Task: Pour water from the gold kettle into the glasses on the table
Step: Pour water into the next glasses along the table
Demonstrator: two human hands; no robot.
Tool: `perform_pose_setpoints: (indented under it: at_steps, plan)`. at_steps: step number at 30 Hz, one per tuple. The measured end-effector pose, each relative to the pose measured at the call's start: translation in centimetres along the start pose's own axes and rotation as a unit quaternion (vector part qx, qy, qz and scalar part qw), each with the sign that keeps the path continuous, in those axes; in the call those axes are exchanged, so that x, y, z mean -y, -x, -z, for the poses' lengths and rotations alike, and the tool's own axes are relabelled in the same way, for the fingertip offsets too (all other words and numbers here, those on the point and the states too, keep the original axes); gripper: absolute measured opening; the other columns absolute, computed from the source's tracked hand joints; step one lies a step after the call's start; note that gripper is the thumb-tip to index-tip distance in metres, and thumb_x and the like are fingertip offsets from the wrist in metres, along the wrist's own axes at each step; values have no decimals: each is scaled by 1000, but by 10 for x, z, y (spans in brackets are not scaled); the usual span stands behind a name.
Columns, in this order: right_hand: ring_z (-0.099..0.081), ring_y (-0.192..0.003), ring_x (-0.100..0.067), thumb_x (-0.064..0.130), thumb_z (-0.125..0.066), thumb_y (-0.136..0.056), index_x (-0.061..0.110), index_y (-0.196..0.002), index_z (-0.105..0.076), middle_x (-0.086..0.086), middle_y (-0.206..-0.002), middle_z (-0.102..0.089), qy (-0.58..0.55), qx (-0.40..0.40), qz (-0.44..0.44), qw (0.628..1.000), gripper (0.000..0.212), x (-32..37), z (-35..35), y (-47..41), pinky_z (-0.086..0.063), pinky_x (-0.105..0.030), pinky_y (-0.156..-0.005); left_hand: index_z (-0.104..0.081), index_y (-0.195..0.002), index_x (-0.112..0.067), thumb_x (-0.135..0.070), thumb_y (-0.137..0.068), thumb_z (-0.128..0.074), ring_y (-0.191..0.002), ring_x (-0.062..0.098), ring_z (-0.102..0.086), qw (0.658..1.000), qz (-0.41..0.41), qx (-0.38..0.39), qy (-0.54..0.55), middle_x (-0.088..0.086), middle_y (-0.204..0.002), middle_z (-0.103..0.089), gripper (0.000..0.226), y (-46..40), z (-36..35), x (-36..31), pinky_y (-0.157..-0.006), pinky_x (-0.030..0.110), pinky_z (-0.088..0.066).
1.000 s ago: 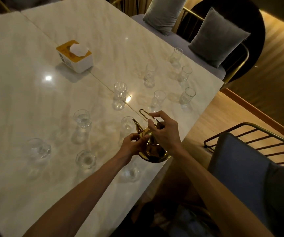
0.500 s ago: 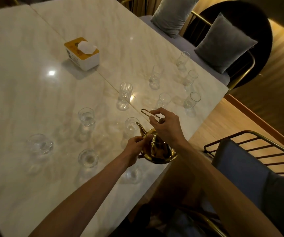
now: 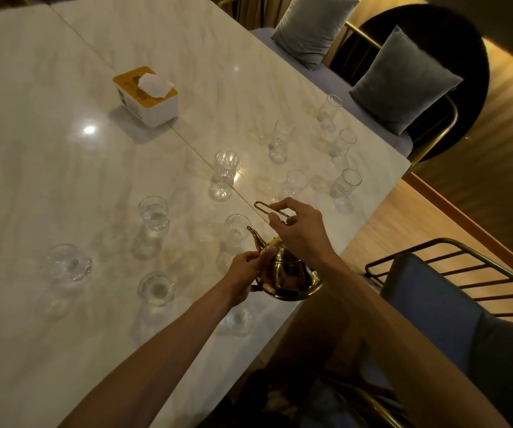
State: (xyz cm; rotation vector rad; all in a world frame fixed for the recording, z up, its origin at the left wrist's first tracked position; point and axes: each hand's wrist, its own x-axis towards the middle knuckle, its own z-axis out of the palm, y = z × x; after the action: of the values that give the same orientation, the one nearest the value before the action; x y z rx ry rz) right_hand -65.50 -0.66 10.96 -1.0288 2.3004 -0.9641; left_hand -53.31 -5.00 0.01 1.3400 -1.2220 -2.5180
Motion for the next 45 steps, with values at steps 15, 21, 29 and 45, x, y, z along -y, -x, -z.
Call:
perform_pose_setpoints:
  at_steps: [15, 21, 29, 45]
  plan:
    - [-65, -81, -12, 29, -67, -96, 21, -121, -70, -6, -131, -66, 25, 18, 0, 1000, 27, 6, 3, -1, -51, -23, -72, -67, -111, -8, -48, -86, -69, -94, 22, -63, 1000, 20, -5, 15, 5, -103, -70, 47, 8, -7, -2, -76, 43, -52]
    - [-62, -67, -7, 31, -67, -95, 23, -118, -71, -10, -118, -70, 32, 22, -3, 999, 25, 6, 2, -3, -47, -18, -63, -68, -100, -12, -44, -88, -69, -92, 21, -62, 999, 24, -3, 28, 4, -100, -69, 34, 12, -10, -4, -71, 40, -52]
    - [-67, -80, -12, 28, -68, -95, 20, -120, -71, -7, -126, -69, 39, 24, 1, 999, 26, 10, 2, -3, -48, -15, -65, -67, -106, -9, -45, -89, -68, -94, 22, -63, 999, 26, -4, 33, 5, -101, -70, 40, 12, -10, -3, -85, 48, -52]
    - [-58, -62, -2, 29, -68, -95, 21, -117, -72, -8, -107, -73, 46, 30, -2, 999, 24, 10, 2, -4, -43, -16, -58, -66, -110, -8, -47, -87, -70, -94, 23, -64, 999, 29, 2, 46, 8, -103, -71, 45, 10, -10, -1, -80, 45, -54]
